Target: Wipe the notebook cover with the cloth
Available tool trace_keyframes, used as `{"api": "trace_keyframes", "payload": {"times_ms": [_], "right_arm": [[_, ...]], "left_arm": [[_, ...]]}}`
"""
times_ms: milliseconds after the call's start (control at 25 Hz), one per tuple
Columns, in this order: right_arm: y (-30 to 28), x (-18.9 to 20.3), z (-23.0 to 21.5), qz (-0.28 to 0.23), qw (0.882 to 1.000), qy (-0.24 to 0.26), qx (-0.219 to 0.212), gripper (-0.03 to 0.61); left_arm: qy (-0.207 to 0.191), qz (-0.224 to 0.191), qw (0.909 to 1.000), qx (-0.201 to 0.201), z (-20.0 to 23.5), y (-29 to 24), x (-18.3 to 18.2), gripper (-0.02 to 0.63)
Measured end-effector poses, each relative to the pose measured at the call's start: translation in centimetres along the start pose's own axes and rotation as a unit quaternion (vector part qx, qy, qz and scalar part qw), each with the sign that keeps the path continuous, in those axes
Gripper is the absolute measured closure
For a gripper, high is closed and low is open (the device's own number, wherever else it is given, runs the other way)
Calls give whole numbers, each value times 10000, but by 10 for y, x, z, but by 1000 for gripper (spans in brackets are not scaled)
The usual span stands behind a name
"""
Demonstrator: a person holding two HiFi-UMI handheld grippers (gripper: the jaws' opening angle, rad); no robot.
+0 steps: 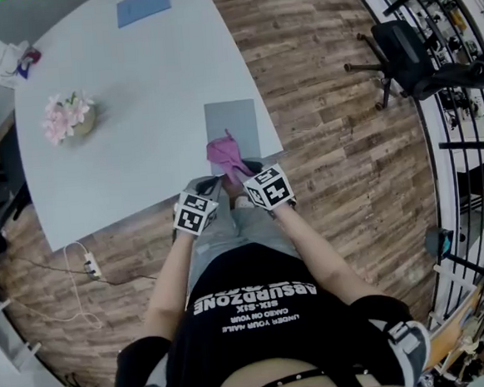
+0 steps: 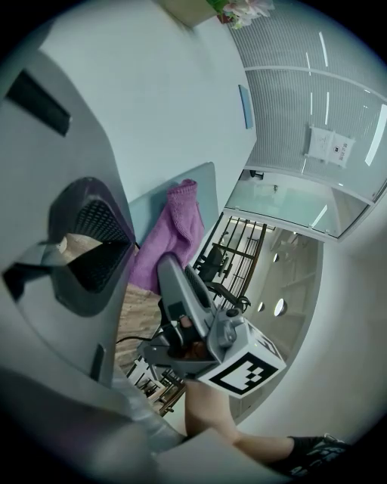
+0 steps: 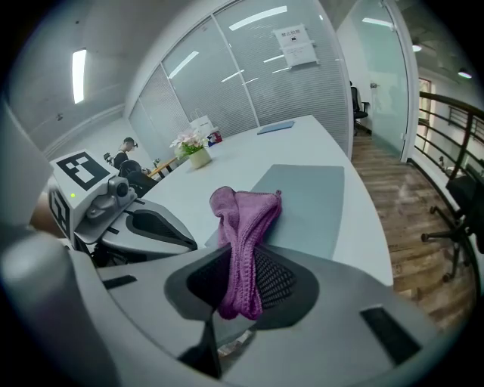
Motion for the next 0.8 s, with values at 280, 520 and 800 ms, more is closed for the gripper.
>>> {"api": "trace_keyframes", "payload": {"times_ms": [280, 520, 800], "right_arm": [[17, 10, -22, -73, 9994, -241, 221, 489], [29, 14, -38, -127, 9985, -373, 392, 489], [46, 20, -55, -204, 9967, -487, 612, 489]], "left_arm": [[-58, 11, 10000, 37, -4, -4, -3, 597], [-148, 178, 9997, -53, 1, -7, -1, 597], [-207, 195, 9996, -75, 4, -12, -7, 597]]}}
Point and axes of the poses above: the fingertips, and each gripper's own axes: y backward along the fingers, z to its left, x out of its underside, the point moved 1 cm from there along y, backward along the fingers, and after that the axes turned 9 degrees about -z, right-handed, at the moved point
